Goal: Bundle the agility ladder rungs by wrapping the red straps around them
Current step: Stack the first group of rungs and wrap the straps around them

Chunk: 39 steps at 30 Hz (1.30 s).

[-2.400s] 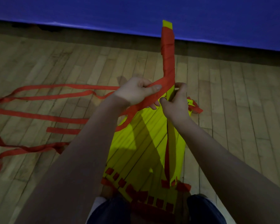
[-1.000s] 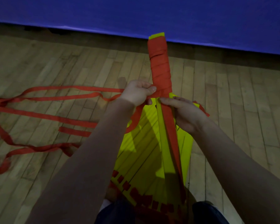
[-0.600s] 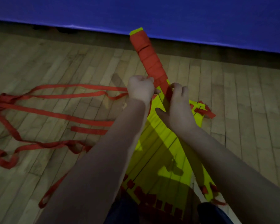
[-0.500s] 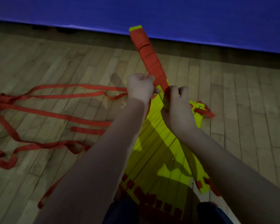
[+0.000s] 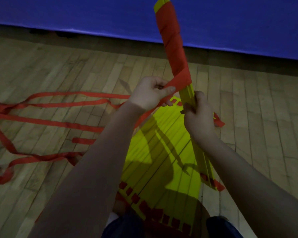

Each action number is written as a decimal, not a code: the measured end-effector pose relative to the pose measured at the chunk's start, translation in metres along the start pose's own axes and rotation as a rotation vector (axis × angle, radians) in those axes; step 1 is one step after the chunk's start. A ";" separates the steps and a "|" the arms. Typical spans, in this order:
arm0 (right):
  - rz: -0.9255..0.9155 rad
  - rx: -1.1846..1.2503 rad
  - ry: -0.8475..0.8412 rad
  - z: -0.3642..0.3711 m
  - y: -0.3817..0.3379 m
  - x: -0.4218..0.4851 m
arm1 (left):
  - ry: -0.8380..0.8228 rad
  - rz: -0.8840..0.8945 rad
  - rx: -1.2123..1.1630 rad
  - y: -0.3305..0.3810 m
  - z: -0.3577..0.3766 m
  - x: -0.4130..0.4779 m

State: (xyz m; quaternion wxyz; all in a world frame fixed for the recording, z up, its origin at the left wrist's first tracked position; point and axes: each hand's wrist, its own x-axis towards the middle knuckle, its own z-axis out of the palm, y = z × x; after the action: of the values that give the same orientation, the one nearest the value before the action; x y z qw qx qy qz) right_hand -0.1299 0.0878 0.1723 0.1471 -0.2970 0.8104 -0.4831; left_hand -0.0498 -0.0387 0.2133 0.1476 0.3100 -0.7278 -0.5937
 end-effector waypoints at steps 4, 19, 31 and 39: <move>0.163 0.339 -0.056 0.003 -0.007 -0.002 | 0.080 0.035 0.093 -0.007 0.003 0.007; 0.342 0.715 -0.191 -0.008 -0.011 0.002 | 0.024 -0.003 0.011 -0.011 -0.007 0.000; 0.435 0.968 -0.530 -0.015 -0.034 -0.002 | -0.218 -0.009 -0.481 -0.018 -0.007 0.002; 0.395 1.032 -0.837 -0.013 -0.035 0.000 | -0.205 -0.038 -0.421 0.006 0.001 -0.007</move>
State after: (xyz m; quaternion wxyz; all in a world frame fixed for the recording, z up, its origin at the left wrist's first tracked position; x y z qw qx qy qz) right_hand -0.1252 0.0842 0.2089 0.6551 -0.1973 0.3907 -0.6158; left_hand -0.0465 -0.0326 0.2196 0.1232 0.2242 -0.5929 -0.7636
